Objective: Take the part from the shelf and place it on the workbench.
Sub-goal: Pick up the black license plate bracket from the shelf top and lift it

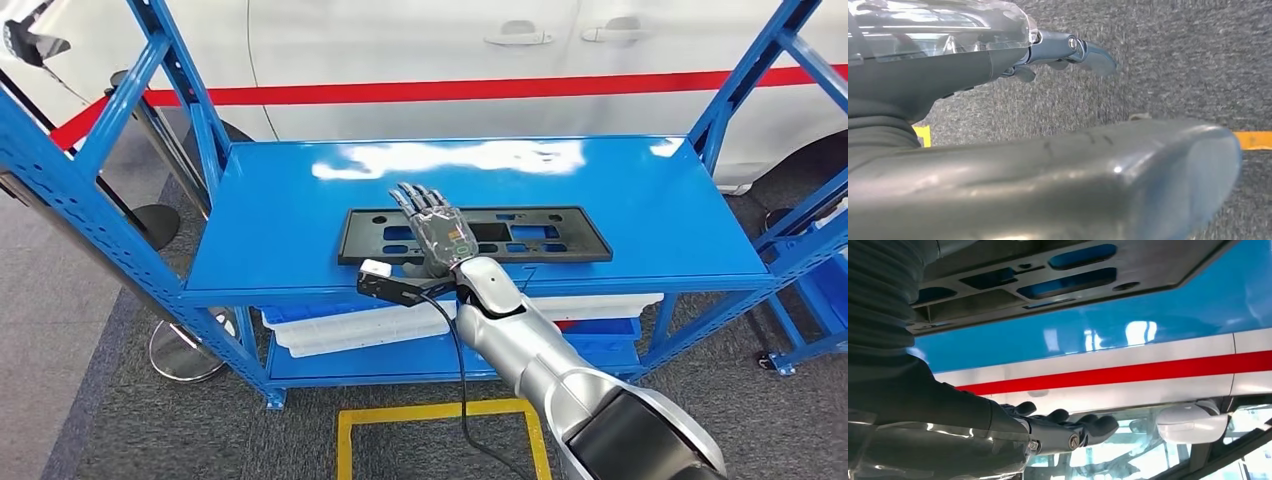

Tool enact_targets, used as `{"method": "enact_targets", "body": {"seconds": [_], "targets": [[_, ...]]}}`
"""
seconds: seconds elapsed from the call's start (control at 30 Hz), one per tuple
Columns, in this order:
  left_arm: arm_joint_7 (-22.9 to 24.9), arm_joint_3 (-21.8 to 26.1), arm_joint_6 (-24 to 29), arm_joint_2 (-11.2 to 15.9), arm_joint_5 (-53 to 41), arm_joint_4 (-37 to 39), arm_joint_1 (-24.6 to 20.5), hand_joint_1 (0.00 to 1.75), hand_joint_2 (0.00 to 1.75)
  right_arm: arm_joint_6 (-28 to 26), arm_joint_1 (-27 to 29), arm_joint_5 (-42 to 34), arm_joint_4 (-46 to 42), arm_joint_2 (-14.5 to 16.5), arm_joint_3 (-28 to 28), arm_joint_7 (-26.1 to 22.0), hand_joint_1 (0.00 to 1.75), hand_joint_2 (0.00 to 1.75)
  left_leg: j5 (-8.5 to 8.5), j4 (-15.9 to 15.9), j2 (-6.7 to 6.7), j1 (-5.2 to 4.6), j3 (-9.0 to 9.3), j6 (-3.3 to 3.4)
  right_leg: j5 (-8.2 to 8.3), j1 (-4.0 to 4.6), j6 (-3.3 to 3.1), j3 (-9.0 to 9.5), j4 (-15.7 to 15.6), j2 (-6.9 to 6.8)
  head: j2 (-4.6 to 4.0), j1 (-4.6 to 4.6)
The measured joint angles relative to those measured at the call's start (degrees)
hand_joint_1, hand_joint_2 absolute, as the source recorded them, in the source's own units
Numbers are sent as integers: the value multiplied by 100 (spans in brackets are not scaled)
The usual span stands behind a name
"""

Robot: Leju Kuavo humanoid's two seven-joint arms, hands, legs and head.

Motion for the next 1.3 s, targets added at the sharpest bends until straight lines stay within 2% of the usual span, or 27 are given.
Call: {"method": "enact_targets", "body": {"seconds": [0.07, 0.1, 0.13, 0.17, 0.2, 0.27, 0.3, 0.33, 0.4, 0.47, 0.53, 0.6, 0.63, 0.67, 0.7, 0.77, 0.8, 0.83, 0.93, 1.0, 1.03, 1.1, 1.13, 1.17, 1.2, 1.27, 1.3], "targets": [[1, 0, -38, 12, -4, 1, -5, 0, 0, 6, 102, 79, -88, -24, 27, 110, 0, 175, 2, -1, 5, -2, -5, 30, -372, -7, 39, -370, 782, -3, 0, 1], [3, 0, -54, 15, -5, 1, -4, 0, 0, 15, 177, 136, -138, -42, 34, 170, 0, 175, 1, 0, 3, -3, -6, 33, -482, -10, 49, -538, 1118, -3, 0, 1], [8, -1, -69, 18, -7, 1, -3, 0, 0, 28, 260, 200, -199, -62, 35, 234, 0, 175, 0, 2, 0, -4, -6, 33, -484, -14, 49, -621, 1268, -3, 0, 1], [13, -2, -85, 20, -8, 1, -3, 0, 0, 48, 340, 275, -270, -80, 36, 297, 0, 175, -2, 6, -4, -4, -4, 31, -379, -16, 40, -599, 1194, -3, 0, 1], [19, -5, -100, 22, -8, 1, -4, 0, 0, 72, 410, 353, -347, -94, 36, 354, 0, 175, -5, 8, -7, -5, -1, 25, -184, -17, 21, -461, 884, -3, 0, 1], [27, -20, -131, 28, -8, 1, -12, 0, 0, 161, 525, 581, -550, -116, 21, 463, 0, 175, -17, 13, -8, -17, 7, 0, 187, 0, -42, -56, 35, -4, 0, 1], [31, -30, -144, 32, -8, 1, -18, 0, 0, 215, 579, 712, -653, -126, 1, 509, 0, 175, -21, 12, -7, -25, 8, -22, 285, 17, -72, 84, -264, -4, 0, 1], [33, -42, -161, 34, -8, 1, -22, 0, 0, 275, 644, 862, -759, -140, -37, 551, 0, 175, -21, 9, -6, -30, 9, -49, 316, 35, -96, 152, -417, -3, 0, 1], [40, -68, -203, 41, -16, 1, -27, 0, 0, 378, 803, 1136, -951, -175, -148, 627, 0, 175, -12, -15, -7, -35, 20, -117, 326, 49, -143, 160, -466, -2, 0, -1], [53, -98, -245, 65, -34, 2, -27, 0, 0, 463, 954, 1365, -1142, -213, -273, 699, 0, 175, -81, 105, 6, -35, -24, -174, 355, 16, -207, 190, -518, -10, 0, -1], [65, -131, -268, 91, -44, 3, -30, 0, 0, 522, 1042, 1499, -1283, -239, -365, 733, 0, 175, -375, 626, 19, -34, -236, -209, 376, -3, -264, 216, -555, -21, 0, -1], [69, -163, -280, 101, -44, 3, -37, 0, 0, 581, 1124, 1635, -1375, -268, -443, 757, 0, 175, -739, 1376, 19, -33, -559, -235, 372, 13, -292, 217, -555, -21, 0, -1], [70, -179, -286, 108, -43, 3, -38, 0, 0, 611, 1174, 1735, -1403, -281, -489, 775, 0, 175, -805, 1597, 19, -32, -660, -244, 369, 19, -295, 218, -552, -20, 0, -1], [71, -194, -293, 114, -40, 3, -38, 0, 0, 639, 1224, 1859, -1424, -291, -546, 799, 0, 175, -771, 1640, 19, -31, -681, -250, 367, 22, -295, 219, -547, -18, 0, -1], [74, -208, -301, 122, -33, 3, -38, 0, 0, 656, 1264, 1987, -1440, -297, -612, 825, 0, 175, -615, 1422, 20, -29, -579, -249, 362, 21, -289, 221, -538, -13, 0, -1], [82, -233, -312, 137, -13, 3, -43, 0, 0, 670, 1303, 2208, -1473, -299, -765, 874, 0, 175, -240, 635, 22, -25, -201, -224, 341, 24, -258, 218, -503, -2, 0, -1], [86, -247, -316, 142, -3, 3, -47, 0, 0, 672, 1306, 2286, -1485, -299, -842, 900, 0, 175, -127, 296, 21, -31, -40, -195, 328, 35, -235, 209, -479, 3, 0, -1], [90, -265, -319, 145, 4, 3, -51, 0, 0, 673, 1307, 2343, -1493, -299, -910, 919, 0, 175, -85, 101, 17, -38, 49, -165, 322, 45, -209, 197, -463, 4, 0, -1], [97, -318, -325, 145, 11, 3, -51, 0, 0, 679, 1324, 2427, -1510, -300, -1063, 957, 0, 175, -76, 9, 4, -42, 71, -72, 321, 58, -134, 180, -456, 2, 0, -1], [100, -339, -326, 143, 13, 3, -53, 0, 0, 683, 1322, 2440, -1532, -300, -1137, 965, 0, 175, -46, -25, 8, -22, 82, -1, 171, 46, -76, 97, -253, 1, 0, 0], [99, -345, -326, 142, 16, 3, -56, 0, 0, 690, 1319, 2444, -1539, -300, -1165, 968, 0, 175, -34, -39, 12, -13, 86, 27, 16, 34, -47, -18, 6, 0, 0, 0], [91, -348, -319, 142, 41, 3, -55, 0, 0, 726, 1326, 2460, -1532, -299, -1203, 969, 0, 175, -30, -39, 14, -17, 78, 51, -335, 10, -6, -380, 772, -2, 0, -1], [87, -348, -311, 142, 61, 3, -48, 0, 0, 746, 1332, 2466, -1520, -297, -1215, 965, 0, 175, -30, -37, 13, -18, 75, 52, -410, 0, 6, -522, 1054, -3, 0, -1], [86, -348, -302, 138, 86, 3, -42, 0, 0, 764, 1330, 2470, -1502, -289, -1224, 954, 0, 175, -31, -33, 11, -19, 73, 52, -386, -8, 11, -583, 1161, -4, 0, -1], [87, -348, -290, 134, 112, 3, -37, 0, 0, 774, 1312, 2470, -1478, -273, -1229, 937, 0, 175, -33, -26, 9, -19, 72, 49, -254, -14, 6, -527, 1029, -4, 0, -1], [92, -345, -257, 120, 167, 3, -38, 0, 0, 782, 1228, 2453, -1412, -210, -1237, 881, 0, 175, -45, -8, 5, -19, 74, 29, 129, -16, -38, -165, 267, -5, 0, -1], [96, -343, -236, 113, 195, 3, -43, 0, 0, 787, 1170, 2438, -1367, -165, -1240, 851, 0, 175, -52, 2, 5, -27, 70, 7, 256, -2, -63, 6, -92, -5, 0, -1]]}}
